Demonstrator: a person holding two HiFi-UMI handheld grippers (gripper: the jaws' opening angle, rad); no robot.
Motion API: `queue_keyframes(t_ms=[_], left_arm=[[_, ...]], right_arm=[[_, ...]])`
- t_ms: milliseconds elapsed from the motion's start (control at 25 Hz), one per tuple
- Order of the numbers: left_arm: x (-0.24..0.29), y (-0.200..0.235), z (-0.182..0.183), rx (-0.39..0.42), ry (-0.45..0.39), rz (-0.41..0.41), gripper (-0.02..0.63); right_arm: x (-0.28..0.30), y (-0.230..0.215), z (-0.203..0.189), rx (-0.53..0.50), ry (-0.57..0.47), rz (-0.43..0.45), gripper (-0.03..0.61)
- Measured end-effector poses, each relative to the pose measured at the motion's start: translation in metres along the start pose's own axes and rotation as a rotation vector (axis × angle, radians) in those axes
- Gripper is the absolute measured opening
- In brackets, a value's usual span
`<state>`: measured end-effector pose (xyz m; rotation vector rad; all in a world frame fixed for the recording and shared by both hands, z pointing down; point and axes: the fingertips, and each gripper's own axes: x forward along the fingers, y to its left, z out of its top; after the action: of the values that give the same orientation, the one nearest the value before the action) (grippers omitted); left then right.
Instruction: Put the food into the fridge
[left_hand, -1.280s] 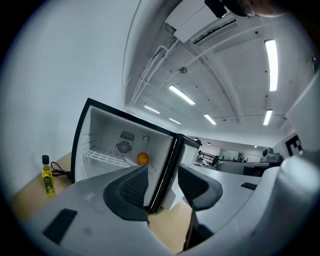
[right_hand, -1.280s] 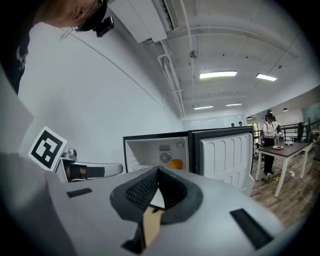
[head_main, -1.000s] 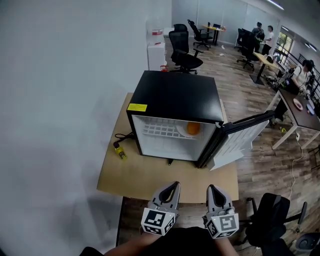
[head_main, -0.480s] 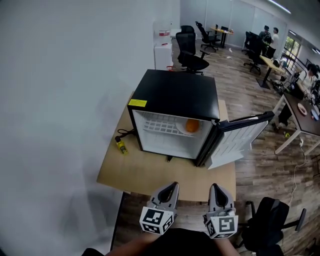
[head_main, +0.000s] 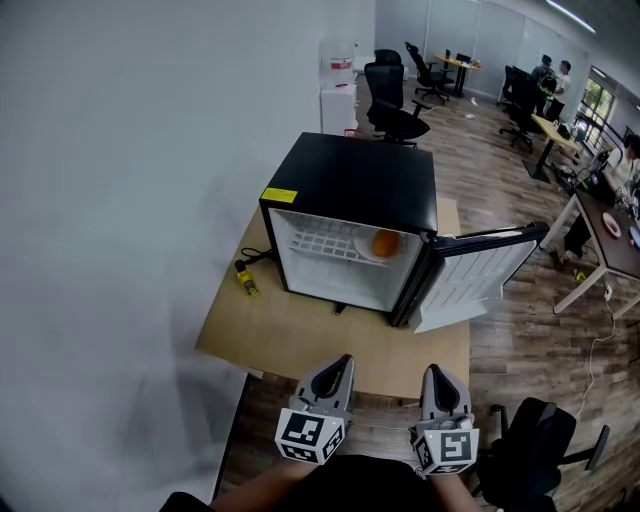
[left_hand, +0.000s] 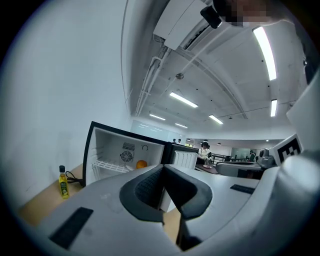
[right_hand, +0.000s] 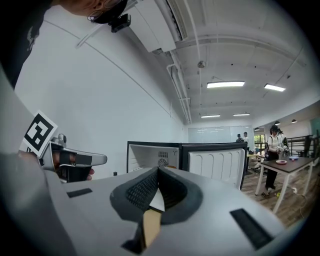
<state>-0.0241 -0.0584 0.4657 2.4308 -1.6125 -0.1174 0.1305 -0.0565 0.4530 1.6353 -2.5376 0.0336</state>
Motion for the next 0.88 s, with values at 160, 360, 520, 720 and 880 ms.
queue_keyframes(t_ms=[160, 360, 520, 720, 880], left_arm=[[-0.005, -0.008, 0.000, 0.025, 0.007, 0.008, 0.014], [-0.010, -0.017, -0.008, 0.031, 0.026, 0.017, 0.014], [-0.013, -0.020, -0.012, 0.040, 0.037, 0.025, 0.014], [-0.017, -0.026, -0.017, 0.049, 0.053, 0.026, 0.014], [-0.023, -0.026, -0.019, 0.047, 0.056, 0.033, 0.014]], right_arm=[[-0.009, -0.003, -0.002, -0.003, 0.003, 0.008, 0.060], [-0.018, -0.001, -0.006, -0.003, 0.011, 0.029, 0.060], [-0.024, 0.000, -0.010, -0.004, 0.019, 0.034, 0.060], [-0.031, 0.000, -0.019, 0.008, 0.033, 0.036, 0.060], [-0.034, 0.003, -0.018, 0.010, 0.027, 0.038, 0.060]])
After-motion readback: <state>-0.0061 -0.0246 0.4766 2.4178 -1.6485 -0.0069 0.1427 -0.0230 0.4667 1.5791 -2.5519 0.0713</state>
